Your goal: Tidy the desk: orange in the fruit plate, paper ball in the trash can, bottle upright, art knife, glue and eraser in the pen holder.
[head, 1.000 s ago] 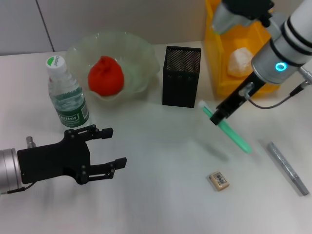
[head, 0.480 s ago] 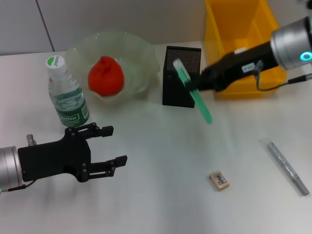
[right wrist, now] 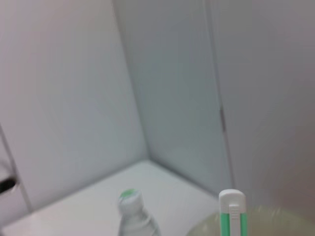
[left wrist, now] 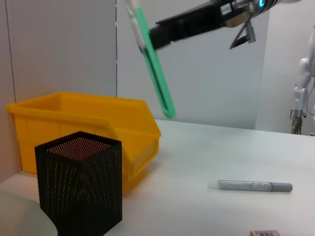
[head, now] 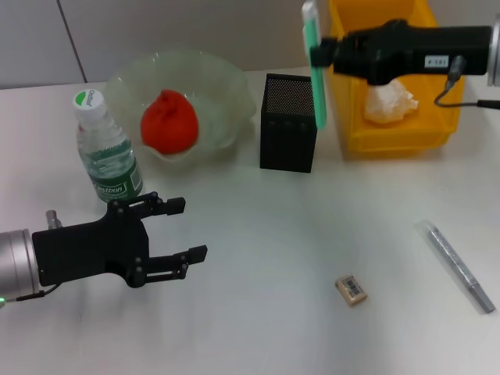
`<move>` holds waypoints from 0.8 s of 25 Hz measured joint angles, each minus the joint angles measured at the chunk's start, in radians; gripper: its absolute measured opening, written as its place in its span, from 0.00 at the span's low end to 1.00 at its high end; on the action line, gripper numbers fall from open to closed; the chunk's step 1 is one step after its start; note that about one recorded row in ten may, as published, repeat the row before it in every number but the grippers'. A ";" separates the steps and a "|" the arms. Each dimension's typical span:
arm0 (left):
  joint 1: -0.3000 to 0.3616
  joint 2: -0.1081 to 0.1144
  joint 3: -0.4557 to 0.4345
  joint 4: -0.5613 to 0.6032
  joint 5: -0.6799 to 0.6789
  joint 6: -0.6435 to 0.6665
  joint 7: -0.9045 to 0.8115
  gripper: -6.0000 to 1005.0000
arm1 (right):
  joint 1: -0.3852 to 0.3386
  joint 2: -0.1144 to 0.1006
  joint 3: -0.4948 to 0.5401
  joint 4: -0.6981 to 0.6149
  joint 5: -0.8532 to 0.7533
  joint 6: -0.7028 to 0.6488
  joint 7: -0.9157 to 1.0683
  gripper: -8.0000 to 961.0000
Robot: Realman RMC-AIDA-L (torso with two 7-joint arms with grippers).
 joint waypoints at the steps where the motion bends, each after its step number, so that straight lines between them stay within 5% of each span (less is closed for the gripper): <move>1: 0.000 0.000 0.000 0.000 0.000 0.000 0.000 0.80 | 0.000 -0.001 0.013 0.022 0.020 0.015 -0.026 0.18; 9: -0.006 -0.001 0.003 0.000 -0.009 0.000 0.006 0.80 | 0.000 -0.002 0.053 0.198 0.194 0.140 -0.250 0.18; 20: -0.006 -0.002 0.008 0.000 -0.015 0.000 0.009 0.80 | 0.080 0.003 0.043 0.414 0.215 0.312 -0.446 0.18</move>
